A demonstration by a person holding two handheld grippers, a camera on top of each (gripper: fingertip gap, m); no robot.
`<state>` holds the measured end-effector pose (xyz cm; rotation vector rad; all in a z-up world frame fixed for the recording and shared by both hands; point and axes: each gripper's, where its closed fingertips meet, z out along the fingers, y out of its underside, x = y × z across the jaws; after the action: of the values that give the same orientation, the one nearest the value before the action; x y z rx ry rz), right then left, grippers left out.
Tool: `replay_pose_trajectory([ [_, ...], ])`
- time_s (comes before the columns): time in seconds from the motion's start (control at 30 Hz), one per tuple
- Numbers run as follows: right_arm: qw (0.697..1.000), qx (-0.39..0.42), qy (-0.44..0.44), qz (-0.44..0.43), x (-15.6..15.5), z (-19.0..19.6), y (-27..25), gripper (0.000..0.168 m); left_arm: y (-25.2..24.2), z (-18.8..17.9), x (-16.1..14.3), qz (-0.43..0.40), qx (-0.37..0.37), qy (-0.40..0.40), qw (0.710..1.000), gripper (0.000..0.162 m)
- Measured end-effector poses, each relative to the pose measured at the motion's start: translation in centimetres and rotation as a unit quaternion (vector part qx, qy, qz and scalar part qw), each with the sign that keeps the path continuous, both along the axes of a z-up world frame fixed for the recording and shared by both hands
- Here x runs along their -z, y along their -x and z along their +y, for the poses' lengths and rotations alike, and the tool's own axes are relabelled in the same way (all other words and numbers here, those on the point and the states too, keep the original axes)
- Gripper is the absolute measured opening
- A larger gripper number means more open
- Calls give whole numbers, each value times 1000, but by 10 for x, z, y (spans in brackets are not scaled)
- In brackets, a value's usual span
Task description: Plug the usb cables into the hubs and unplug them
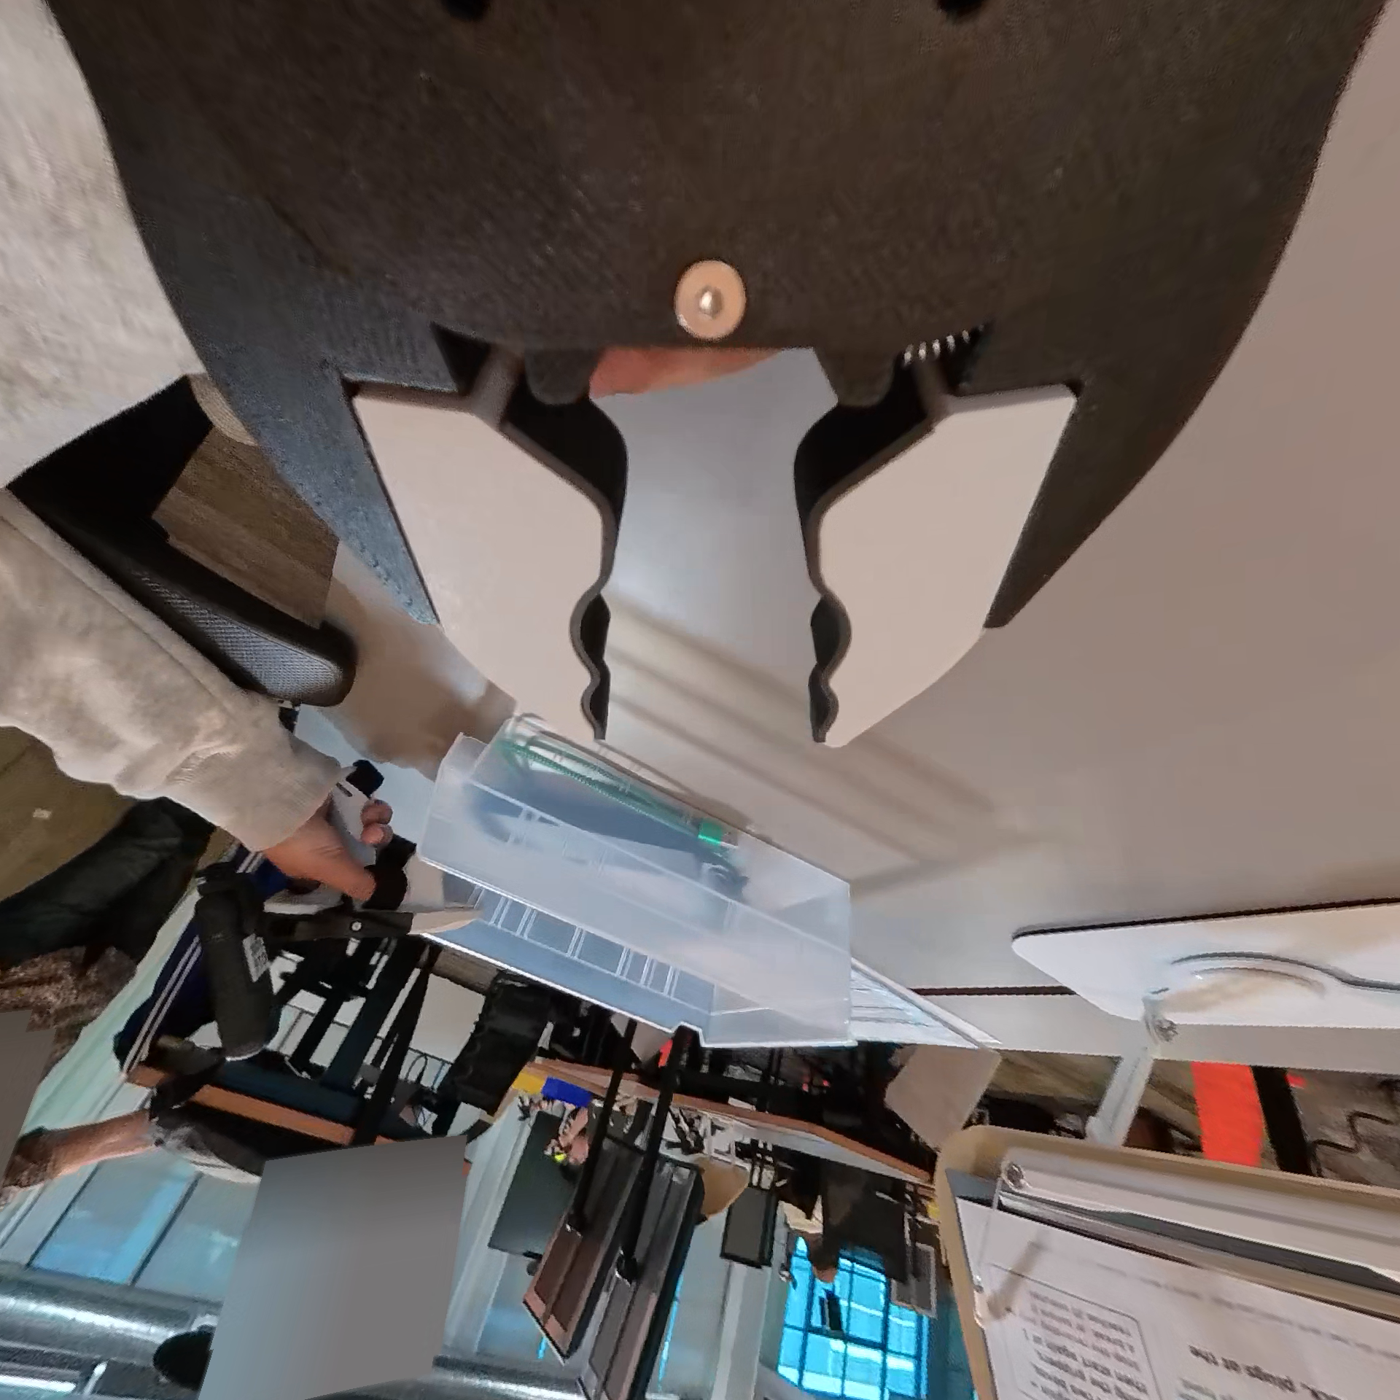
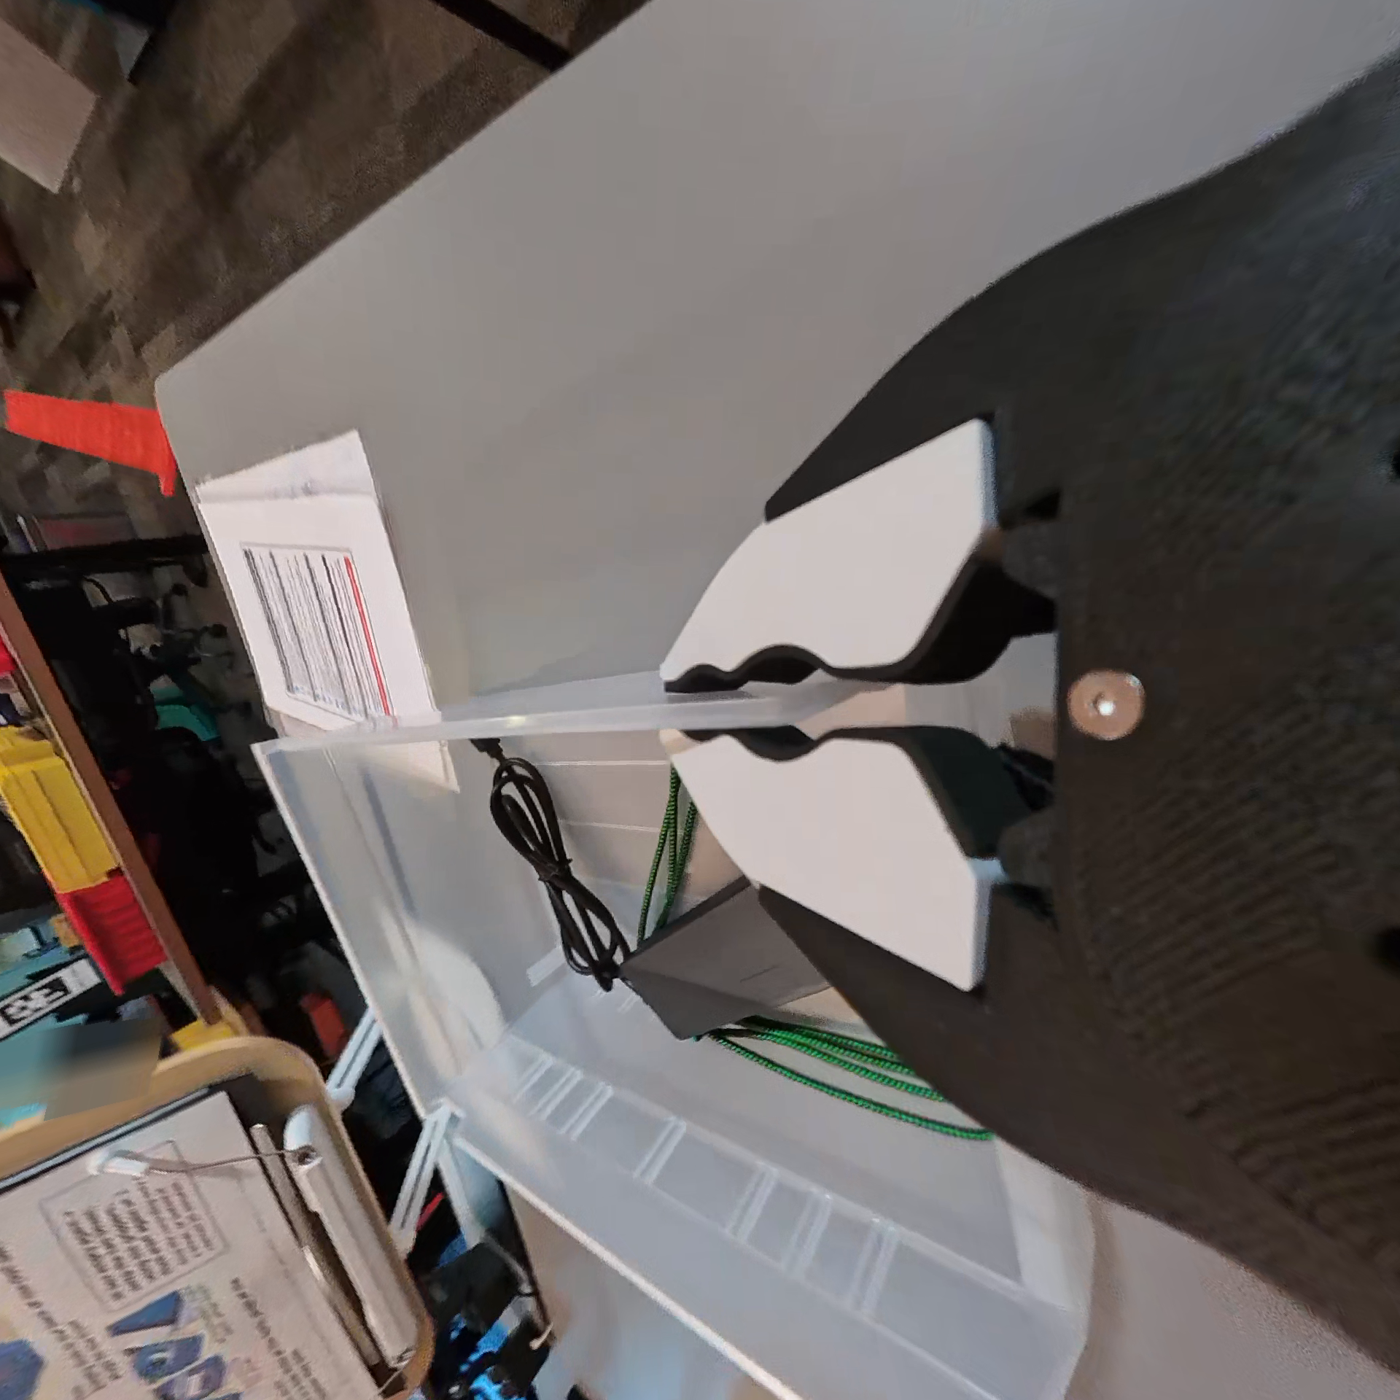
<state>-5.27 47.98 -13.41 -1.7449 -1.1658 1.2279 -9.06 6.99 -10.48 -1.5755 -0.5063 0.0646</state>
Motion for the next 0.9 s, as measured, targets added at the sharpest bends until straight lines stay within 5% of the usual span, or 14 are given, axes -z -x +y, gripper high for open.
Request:
replay_pose_trajectory([
  [0.03,1000,4,4,5,0,6,-5,5,-1,1,0,-4,5,-2,1000,53],
  [0.53,998,64,-9,13,0,48,-41,7,7,0,2,-34,7,-14,999,52],
  [0.63,992,121,-41,22,-10,63,-50,31,7,1,3,-30,6,-11,999,52],
  [0.77,967,168,-153,118,-87,41,-65,34,5,1,6,-40,24,-5,999,34],
  [0.9,941,49,-182,282,-167,-76,-50,19,25,-13,7,-75,0,-14,997,24],
])
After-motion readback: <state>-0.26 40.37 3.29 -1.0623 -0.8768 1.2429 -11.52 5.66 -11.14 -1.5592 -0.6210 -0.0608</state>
